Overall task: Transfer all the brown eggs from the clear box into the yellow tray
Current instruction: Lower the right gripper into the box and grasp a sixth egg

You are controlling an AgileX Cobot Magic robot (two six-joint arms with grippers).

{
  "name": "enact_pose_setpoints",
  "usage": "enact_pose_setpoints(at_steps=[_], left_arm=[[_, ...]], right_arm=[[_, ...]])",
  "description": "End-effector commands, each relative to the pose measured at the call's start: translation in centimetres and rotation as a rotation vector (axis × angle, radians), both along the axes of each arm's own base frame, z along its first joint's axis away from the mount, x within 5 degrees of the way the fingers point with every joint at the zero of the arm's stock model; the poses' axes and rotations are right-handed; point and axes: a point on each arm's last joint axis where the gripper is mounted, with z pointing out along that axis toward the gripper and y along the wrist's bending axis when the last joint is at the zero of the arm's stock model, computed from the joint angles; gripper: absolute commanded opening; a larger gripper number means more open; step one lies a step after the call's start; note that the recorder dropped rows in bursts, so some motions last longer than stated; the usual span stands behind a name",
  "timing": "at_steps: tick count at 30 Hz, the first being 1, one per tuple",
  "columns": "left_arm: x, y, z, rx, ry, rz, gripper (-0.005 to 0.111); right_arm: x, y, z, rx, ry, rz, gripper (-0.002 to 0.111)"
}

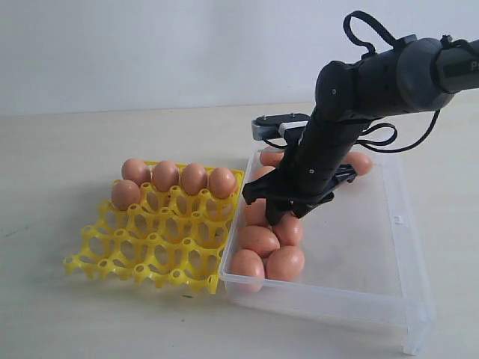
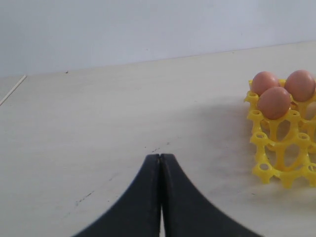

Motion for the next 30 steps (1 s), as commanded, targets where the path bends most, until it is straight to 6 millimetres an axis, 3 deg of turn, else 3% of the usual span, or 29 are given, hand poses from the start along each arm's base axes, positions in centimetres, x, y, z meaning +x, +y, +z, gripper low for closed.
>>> enact_pose_setpoints(at_steps=[1,6,16,19,23,27,30], left_arm=[[0.0,0.0,0.3,-0.011,-0.023,0.0,0.0],[0.0,0.0,0.3,-0.011,-0.023,0.0,0.0],[0.0,0.0,0.3,-0.011,-0.023,0.0,0.0],[0.0,0.0,0.3,-0.011,-0.023,0.0,0.0],[0.0,0.0,0.3,-0.011,-0.023,0.0,0.0],[0.0,0.0,0.3,-0.011,-0.023,0.0,0.0],[0.0,0.0,0.3,-0.011,-0.023,0.0,0.0]], right_arm=[[0.0,-0.3,-1.6,-0.023,0.045,0.012,0.048],[-0.1,-0.4,-2.7,-0.053,0.072,0.026,0.056],[0.3,-0.3,-2.8,-0.041,0.037,0.019,0.054],[0.3,-0.3,-2.8,-0.041,0.037,0.019,0.039],[0.4,-0.3,-2.0,-0.038,0.001,0.069,0.0],[0.6,-0.3,0.1,-0.024,-0.082,0.081,0.0],[0.4,-0.4,3.0,0.01,-0.18,0.076,0.0]])
